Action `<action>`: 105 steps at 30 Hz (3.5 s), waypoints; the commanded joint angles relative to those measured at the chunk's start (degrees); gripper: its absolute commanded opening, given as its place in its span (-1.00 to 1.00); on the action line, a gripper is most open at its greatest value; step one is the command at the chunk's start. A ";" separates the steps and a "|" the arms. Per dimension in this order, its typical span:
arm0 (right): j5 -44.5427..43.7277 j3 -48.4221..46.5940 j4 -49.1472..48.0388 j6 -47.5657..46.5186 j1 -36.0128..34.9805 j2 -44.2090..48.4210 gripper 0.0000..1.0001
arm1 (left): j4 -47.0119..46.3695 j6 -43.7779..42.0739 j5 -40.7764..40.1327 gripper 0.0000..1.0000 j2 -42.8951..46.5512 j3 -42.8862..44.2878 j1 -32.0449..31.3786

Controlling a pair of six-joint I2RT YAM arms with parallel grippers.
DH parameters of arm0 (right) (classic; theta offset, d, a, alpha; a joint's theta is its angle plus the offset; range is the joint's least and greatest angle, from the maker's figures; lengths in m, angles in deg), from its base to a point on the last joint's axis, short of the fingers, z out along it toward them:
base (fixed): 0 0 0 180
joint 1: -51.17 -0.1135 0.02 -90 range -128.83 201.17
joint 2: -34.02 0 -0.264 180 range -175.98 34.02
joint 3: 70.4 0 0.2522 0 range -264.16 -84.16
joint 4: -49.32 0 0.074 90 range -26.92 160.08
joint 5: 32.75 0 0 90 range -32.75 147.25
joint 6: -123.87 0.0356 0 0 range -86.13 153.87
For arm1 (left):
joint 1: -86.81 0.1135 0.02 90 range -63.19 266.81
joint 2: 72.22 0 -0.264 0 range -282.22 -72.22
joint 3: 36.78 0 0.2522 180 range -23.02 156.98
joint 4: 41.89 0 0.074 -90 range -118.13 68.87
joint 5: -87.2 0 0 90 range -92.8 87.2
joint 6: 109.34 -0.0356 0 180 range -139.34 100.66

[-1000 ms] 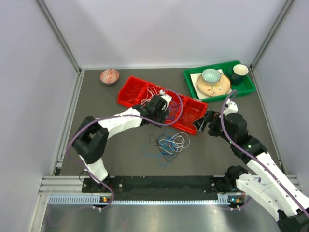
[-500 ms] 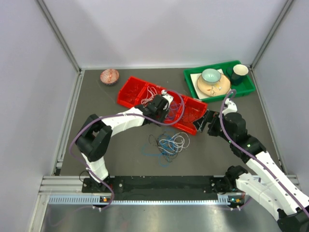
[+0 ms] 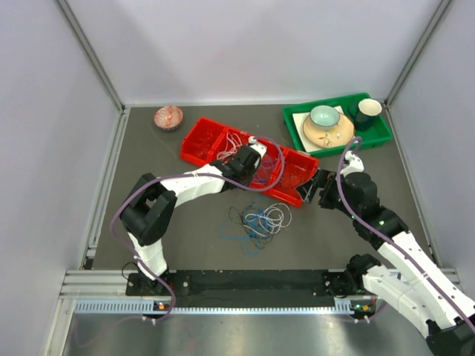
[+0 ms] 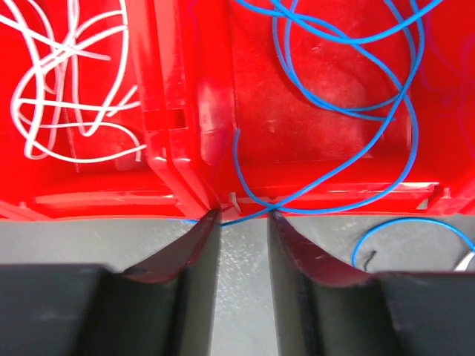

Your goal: Untangle the cables

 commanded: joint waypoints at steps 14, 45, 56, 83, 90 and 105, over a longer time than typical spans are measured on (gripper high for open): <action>0.16 -0.33 -2.99 0.12 0.29 0.15 0.93 | -2.35 0.27 -0.82 -1.00 3.02 5.26 -2.33; 1.39 0.81 -2.55 0.64 0.20 2.26 0.93 | -1.66 4.32 -4.51 -0.17 -11.58 25.91 -1.27; 4.12 3.97 -2.55 2.40 -1.38 2.70 0.90 | 0.80 4.05 -5.83 0.52 -1.65 25.12 -1.27; -4.33 9.43 -21.27 5.66 -13.25 -21.55 -0.26 | 5.46 21.10 -0.04 0.98 21.03 0.44 -0.92; -3.26 8.37 -19.95 4.42 -13.16 -16.91 -1.00 | 5.72 20.93 25.62 0.91 22.80 -7.13 -3.10; -5.72 1.26 -5.55 3.55 -13.25 -1.44 -1.00 | 0.62 23.21 17.91 0.61 4.34 -7.40 -10.76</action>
